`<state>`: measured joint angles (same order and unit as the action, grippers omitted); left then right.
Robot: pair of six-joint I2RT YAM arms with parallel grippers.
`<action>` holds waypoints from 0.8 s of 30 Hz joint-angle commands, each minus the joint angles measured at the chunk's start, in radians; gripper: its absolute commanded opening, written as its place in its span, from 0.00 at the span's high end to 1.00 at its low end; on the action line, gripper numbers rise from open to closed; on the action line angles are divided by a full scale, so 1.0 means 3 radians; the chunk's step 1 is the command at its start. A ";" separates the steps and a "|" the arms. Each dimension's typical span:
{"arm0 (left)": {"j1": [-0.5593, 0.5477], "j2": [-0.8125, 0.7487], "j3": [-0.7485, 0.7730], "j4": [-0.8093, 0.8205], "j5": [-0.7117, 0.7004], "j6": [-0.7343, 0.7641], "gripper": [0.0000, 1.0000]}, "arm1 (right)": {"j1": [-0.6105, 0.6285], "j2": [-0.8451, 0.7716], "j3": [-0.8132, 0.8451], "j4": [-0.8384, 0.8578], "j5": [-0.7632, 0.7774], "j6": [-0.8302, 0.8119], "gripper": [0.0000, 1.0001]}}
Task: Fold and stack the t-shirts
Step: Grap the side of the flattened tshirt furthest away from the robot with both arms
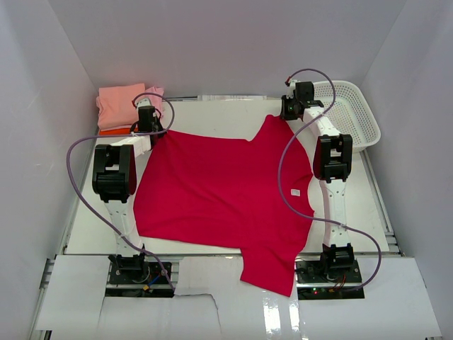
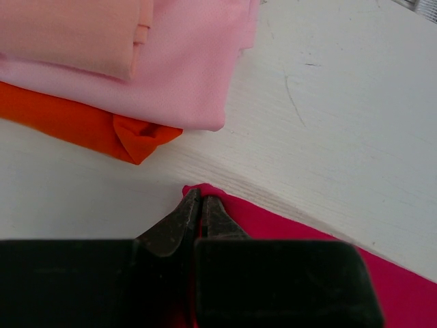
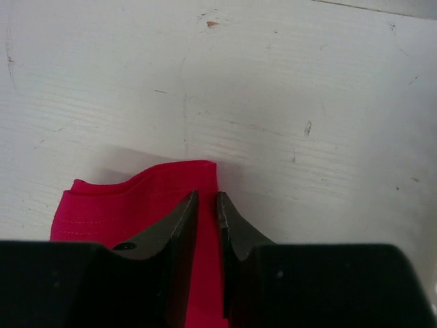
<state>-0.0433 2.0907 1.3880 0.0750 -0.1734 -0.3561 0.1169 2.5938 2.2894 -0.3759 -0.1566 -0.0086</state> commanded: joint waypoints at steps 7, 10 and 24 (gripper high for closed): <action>-0.0024 -0.0204 0.0001 0.0001 -0.0061 0.0042 1.00 | -0.0032 0.0005 0.0095 0.0047 -0.0010 0.0003 0.92; -0.0024 -0.0199 0.0006 -0.0015 -0.0087 0.0042 1.00 | -0.0032 -0.0015 0.0090 0.0036 -0.0056 0.0090 0.92; -0.0024 -0.0148 0.0139 -0.0081 -0.0061 0.0052 1.00 | -0.0022 -0.0368 -0.0181 0.0067 -0.0219 0.0090 0.92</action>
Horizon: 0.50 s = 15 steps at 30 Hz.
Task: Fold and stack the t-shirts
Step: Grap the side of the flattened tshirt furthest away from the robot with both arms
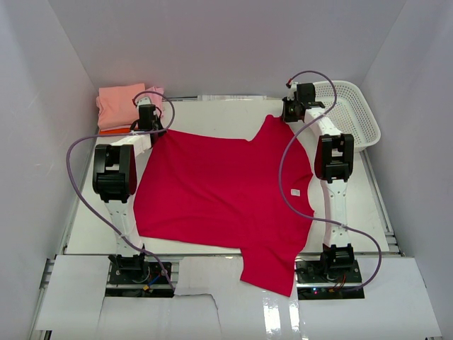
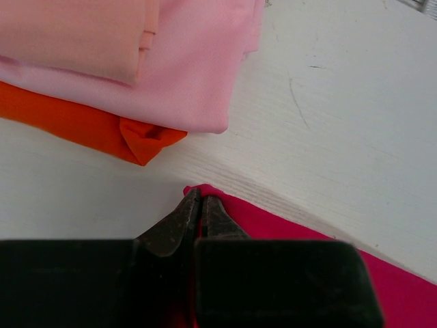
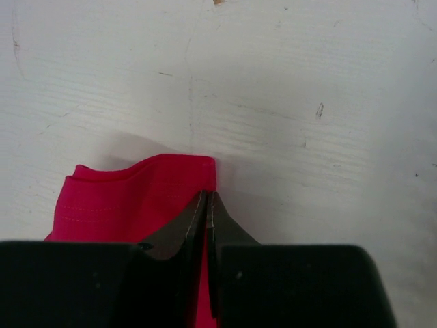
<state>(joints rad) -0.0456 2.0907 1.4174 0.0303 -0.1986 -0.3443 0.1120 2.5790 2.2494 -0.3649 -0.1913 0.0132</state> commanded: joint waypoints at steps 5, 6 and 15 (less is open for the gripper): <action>-0.0032 -0.0240 -0.0020 0.0088 0.0059 -0.0003 1.00 | 0.0010 -0.0476 -0.0114 0.0015 -0.0139 -0.0003 0.92; -0.0037 -0.0250 -0.0015 0.0048 0.0038 -0.0008 1.00 | 0.0010 -0.0497 -0.0119 0.0010 -0.0150 -0.0008 0.92; -0.0058 -0.0291 0.0036 -0.0270 -0.0044 -0.0069 1.00 | 0.0020 -0.0763 -0.0216 -0.0123 -0.0216 -0.0023 0.92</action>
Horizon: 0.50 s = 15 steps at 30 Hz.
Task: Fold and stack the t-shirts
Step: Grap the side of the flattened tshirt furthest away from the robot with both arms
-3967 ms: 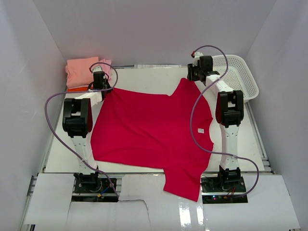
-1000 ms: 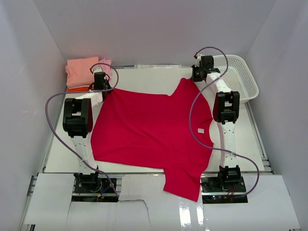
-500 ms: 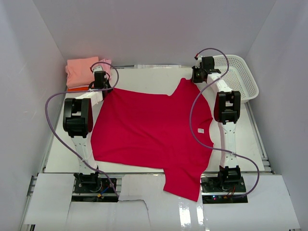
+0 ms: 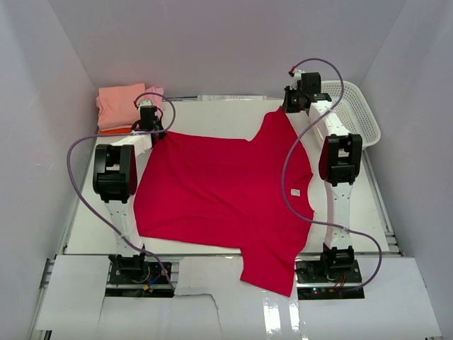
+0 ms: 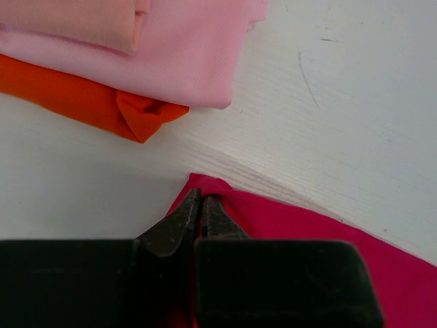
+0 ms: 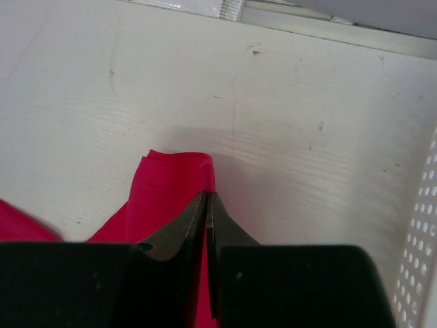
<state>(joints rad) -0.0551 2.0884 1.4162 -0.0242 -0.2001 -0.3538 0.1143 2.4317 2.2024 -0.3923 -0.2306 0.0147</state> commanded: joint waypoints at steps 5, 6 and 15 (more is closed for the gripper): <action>-0.0026 -0.0329 -0.0022 -0.0113 -0.0059 -0.0053 1.00 | 0.0018 -0.0456 -0.0402 -0.0032 -0.0049 -0.0029 0.92; -0.0026 -0.0345 -0.0032 -0.0124 -0.0069 -0.0058 1.00 | 0.0018 -0.0537 -0.0469 -0.0022 -0.0055 -0.0034 0.92; -0.0031 -0.0462 -0.0011 -0.0420 -0.0177 -0.0140 1.00 | 0.0059 -0.1125 -0.1368 0.0244 -0.0085 -0.0034 0.92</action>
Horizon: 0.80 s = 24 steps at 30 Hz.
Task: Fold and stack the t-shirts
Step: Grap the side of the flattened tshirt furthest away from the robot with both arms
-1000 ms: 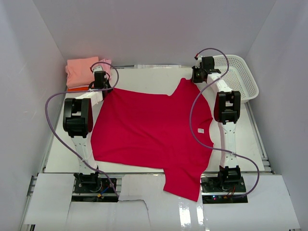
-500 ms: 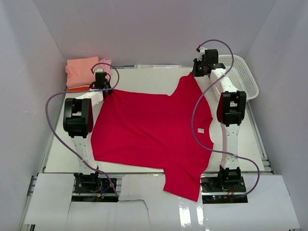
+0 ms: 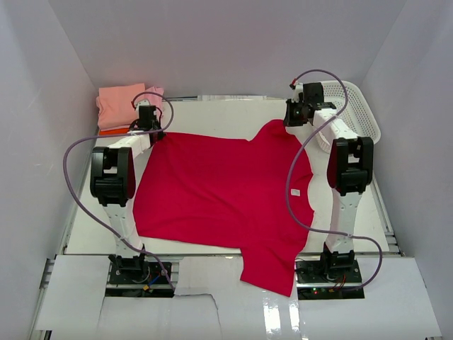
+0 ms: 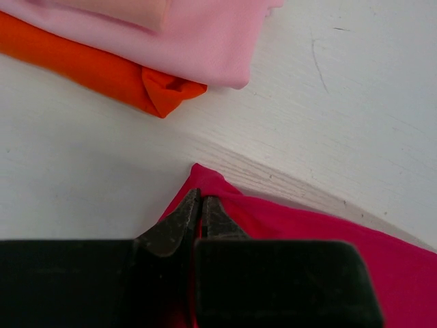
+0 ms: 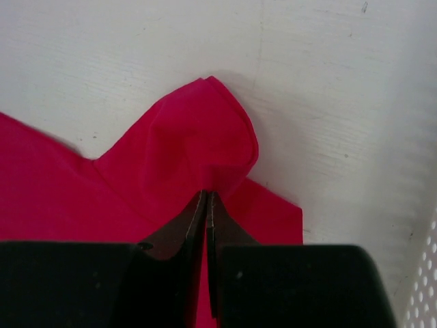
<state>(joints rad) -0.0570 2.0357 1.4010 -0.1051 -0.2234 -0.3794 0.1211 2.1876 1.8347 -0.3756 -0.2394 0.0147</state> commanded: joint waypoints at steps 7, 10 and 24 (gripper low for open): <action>-0.0030 -0.0302 0.0085 -0.0227 -0.0125 -0.0055 1.00 | 0.0077 -0.0644 -0.0486 0.0285 -0.0061 -0.0034 0.92; -0.0030 -0.0287 0.0131 -0.0268 -0.0099 -0.0065 1.00 | 0.0123 -0.0762 -0.0583 0.0291 0.0005 -0.0135 0.92; -0.0071 -0.0542 0.0045 -0.0294 -0.0181 -0.0075 1.00 | 0.0378 -0.1529 -0.1176 0.0556 0.0701 -0.0289 0.92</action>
<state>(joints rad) -0.0677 1.9945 1.4067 -0.1959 -0.2501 -0.3939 0.2359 1.8053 1.5017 -0.2657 -0.0734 -0.0578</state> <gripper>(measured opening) 0.118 0.078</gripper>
